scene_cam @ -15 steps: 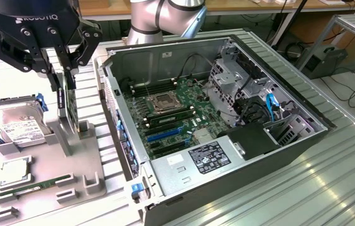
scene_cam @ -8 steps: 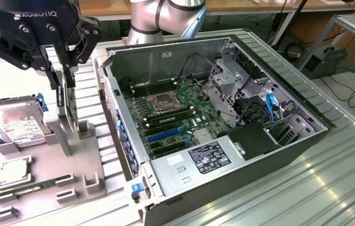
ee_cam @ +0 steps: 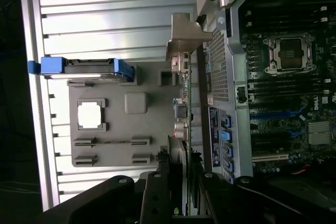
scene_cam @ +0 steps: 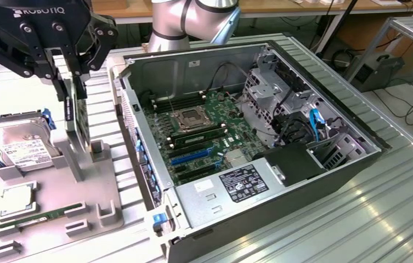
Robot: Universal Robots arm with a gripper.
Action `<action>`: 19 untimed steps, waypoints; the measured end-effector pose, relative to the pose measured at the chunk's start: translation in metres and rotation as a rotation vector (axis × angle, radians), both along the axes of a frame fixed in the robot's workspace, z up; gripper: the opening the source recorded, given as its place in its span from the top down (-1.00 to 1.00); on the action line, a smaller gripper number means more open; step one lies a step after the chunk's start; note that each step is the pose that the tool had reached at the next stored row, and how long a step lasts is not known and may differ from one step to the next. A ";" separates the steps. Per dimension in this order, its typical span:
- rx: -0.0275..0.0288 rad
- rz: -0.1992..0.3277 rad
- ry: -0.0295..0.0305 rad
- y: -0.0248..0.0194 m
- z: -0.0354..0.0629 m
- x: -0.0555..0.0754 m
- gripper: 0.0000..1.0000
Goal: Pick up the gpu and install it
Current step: 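Pick up the gpu and move the gpu toward the slot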
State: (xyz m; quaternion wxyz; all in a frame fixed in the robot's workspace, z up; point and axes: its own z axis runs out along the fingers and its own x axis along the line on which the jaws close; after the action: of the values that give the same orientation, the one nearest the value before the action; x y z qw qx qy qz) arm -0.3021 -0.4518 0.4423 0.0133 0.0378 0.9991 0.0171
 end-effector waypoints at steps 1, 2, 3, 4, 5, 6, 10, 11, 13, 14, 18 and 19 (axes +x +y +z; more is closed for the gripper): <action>0.0000 0.000 0.0000 0.0000 0.0006 0.000 0.47; 0.0000 0.000 0.0000 0.0000 0.0012 0.000 0.47; 0.0000 0.000 0.0000 0.0000 0.0017 0.000 0.47; 0.0000 0.000 0.0000 0.0000 0.0022 0.000 0.47; 0.0000 0.000 0.0001 0.0000 0.0028 0.000 0.47; 0.0000 0.000 0.0000 0.0000 0.0034 0.000 0.47; 0.0000 0.000 0.0000 0.0000 0.0058 0.000 0.47; 0.0000 0.000 0.0000 0.0000 0.0063 0.000 0.47; 0.0000 0.000 0.0000 0.0000 0.0073 0.000 0.47; 0.0000 0.000 0.0000 0.0000 0.0079 0.000 0.47; 0.0000 0.000 0.0000 0.0000 0.0096 0.000 0.47; 0.0000 0.000 0.0000 0.0000 0.0100 0.000 0.47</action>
State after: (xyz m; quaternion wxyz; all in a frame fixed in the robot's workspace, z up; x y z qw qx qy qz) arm -0.3020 -0.4518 0.4523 0.0133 0.0378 0.9991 0.0171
